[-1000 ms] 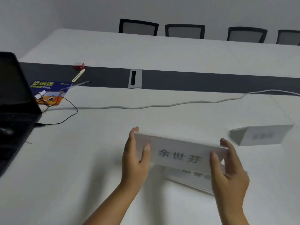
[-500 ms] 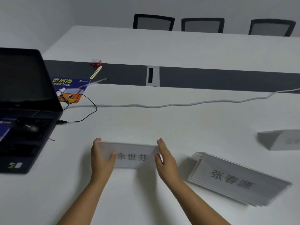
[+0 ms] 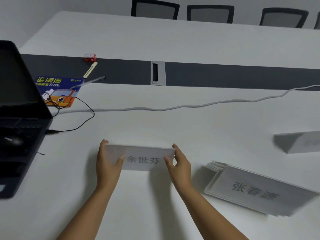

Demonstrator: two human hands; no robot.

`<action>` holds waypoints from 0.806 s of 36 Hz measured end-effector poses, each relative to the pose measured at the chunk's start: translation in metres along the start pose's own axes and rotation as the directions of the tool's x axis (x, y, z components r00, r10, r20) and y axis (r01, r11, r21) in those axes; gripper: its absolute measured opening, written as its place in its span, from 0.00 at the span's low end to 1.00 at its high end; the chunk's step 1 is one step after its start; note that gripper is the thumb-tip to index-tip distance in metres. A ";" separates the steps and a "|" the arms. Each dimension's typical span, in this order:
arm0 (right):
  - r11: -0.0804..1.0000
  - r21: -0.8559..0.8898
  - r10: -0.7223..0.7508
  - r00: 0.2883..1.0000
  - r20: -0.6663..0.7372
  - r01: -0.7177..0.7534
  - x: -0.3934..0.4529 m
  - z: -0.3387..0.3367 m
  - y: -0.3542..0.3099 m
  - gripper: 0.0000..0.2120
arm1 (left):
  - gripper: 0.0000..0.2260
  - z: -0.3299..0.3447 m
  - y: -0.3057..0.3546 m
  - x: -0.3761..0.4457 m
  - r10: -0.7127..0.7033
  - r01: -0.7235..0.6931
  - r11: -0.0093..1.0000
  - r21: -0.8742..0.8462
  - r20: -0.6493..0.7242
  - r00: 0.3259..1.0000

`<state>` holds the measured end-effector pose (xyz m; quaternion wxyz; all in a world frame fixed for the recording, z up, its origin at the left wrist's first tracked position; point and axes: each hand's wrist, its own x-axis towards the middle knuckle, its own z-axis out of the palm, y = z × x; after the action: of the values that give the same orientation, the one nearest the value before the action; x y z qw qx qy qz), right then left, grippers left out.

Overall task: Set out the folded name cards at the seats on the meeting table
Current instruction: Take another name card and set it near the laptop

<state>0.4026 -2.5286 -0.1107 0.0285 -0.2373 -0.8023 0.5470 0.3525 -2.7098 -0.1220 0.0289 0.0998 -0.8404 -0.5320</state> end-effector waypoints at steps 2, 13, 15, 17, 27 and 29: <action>1.000 -0.004 -0.006 1.000 0.005 0.006 0.004 0.001 -0.002 0.24 | 0.30 -0.001 -0.001 0.003 0.008 -0.008 1.000 0.009 -0.006 1.000; 0.999 -0.039 -0.021 0.999 0.032 0.022 0.022 0.002 -0.008 0.24 | 0.29 0.003 -0.005 0.006 0.015 -0.013 1.000 0.028 -0.053 0.998; 0.999 -0.034 -0.020 0.999 0.026 0.020 0.022 0.006 -0.009 0.24 | 0.29 0.001 -0.005 0.010 0.021 -0.019 0.999 0.030 -0.048 0.999; 1.000 -0.028 -0.014 1.000 0.014 0.014 0.022 0.008 -0.009 0.24 | 0.29 -0.001 -0.005 0.013 0.022 -0.021 0.999 0.035 -0.041 0.999; 0.999 -0.036 -0.008 1.000 0.028 0.009 0.017 0.013 -0.012 0.24 | 0.28 -0.010 -0.010 0.017 0.022 -0.022 0.999 0.029 -0.019 1.000; 0.999 -0.045 -0.012 0.999 0.034 0.013 0.019 0.013 -0.013 0.24 | 0.28 -0.011 -0.012 0.016 0.021 -0.020 0.999 0.026 -0.031 0.999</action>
<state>0.3774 -2.5361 -0.1079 0.0132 -0.2238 -0.8162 0.5325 0.3400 -2.7275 -0.1291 0.0463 0.0999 -0.8477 -0.5190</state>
